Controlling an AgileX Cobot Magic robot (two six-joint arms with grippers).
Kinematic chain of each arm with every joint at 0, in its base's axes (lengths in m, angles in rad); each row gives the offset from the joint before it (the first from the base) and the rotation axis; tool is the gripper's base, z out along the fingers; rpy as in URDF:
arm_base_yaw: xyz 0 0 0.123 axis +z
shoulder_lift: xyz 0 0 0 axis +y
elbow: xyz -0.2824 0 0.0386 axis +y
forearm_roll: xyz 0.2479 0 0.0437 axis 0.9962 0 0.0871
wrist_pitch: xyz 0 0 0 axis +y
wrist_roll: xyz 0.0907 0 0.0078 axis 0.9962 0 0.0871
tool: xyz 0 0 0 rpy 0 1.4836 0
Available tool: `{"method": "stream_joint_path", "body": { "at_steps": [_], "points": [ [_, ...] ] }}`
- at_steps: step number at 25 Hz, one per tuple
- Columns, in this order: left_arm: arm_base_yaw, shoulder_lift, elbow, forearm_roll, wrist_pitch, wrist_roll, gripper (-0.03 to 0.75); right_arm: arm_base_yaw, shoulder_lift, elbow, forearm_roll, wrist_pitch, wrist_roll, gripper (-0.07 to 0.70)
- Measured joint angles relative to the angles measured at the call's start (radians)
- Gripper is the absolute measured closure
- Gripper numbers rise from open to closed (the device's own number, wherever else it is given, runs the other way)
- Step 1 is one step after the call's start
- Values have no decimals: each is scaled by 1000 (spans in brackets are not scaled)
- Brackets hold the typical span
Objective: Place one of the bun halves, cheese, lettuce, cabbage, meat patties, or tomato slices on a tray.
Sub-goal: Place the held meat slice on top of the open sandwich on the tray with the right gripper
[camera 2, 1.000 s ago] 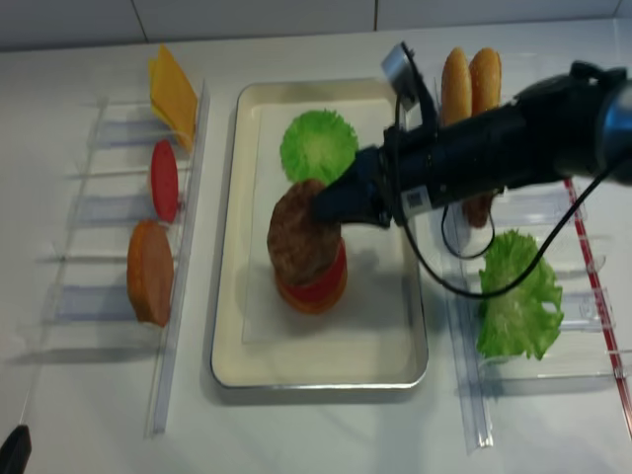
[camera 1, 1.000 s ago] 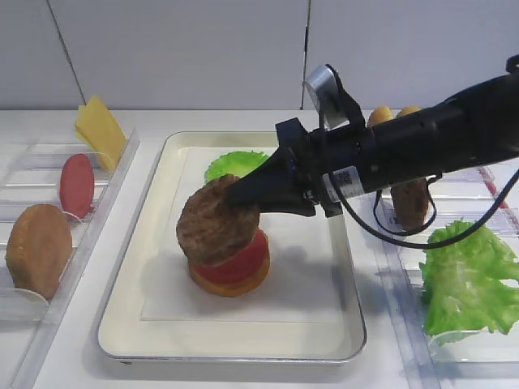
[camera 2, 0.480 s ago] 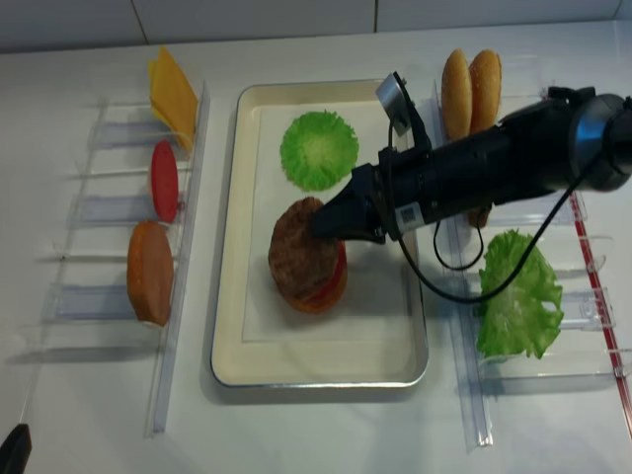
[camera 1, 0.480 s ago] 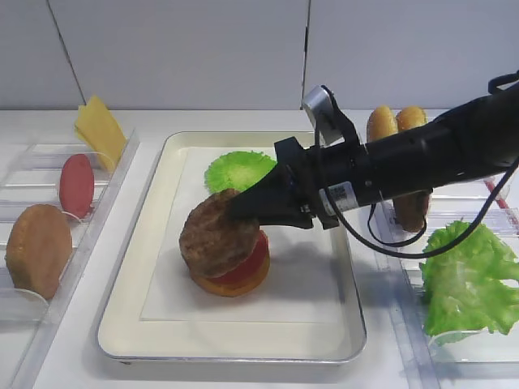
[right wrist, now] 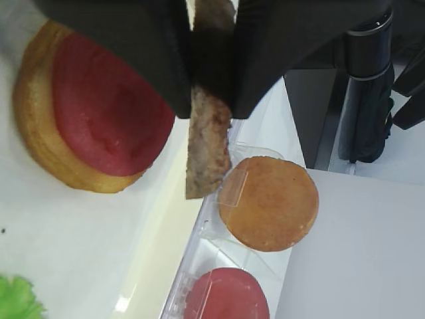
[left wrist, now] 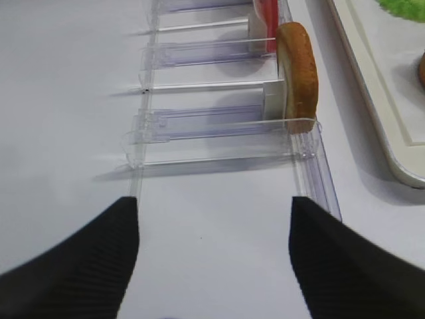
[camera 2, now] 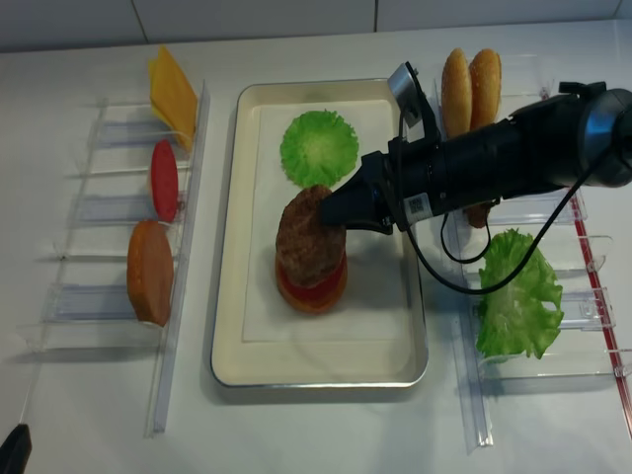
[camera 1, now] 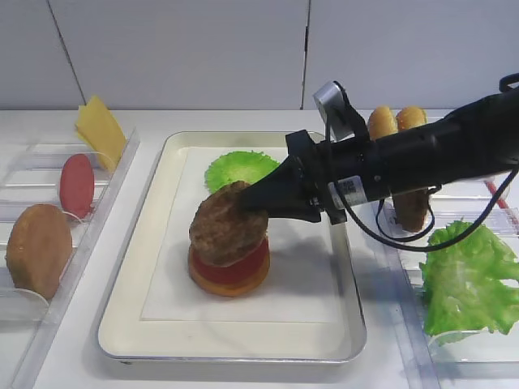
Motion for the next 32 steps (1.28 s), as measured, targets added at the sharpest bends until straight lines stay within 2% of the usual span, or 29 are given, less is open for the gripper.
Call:
{"method": "stream_joint_path", "body": {
  "at_steps": [11,25,28,32],
  "points": [
    [0,0,0,0,0,0,244,0,28,0,0,10,32,456],
    [0,0,0,0,0,0,244,0,63,-2,42,10,8,455],
    [0,0,0,0,0,0,244,0,63,-4,18,11,7,398],
    [0,0,0,0,0,0,244,0,63,-5,0,13,-2,241]
  ]
}}
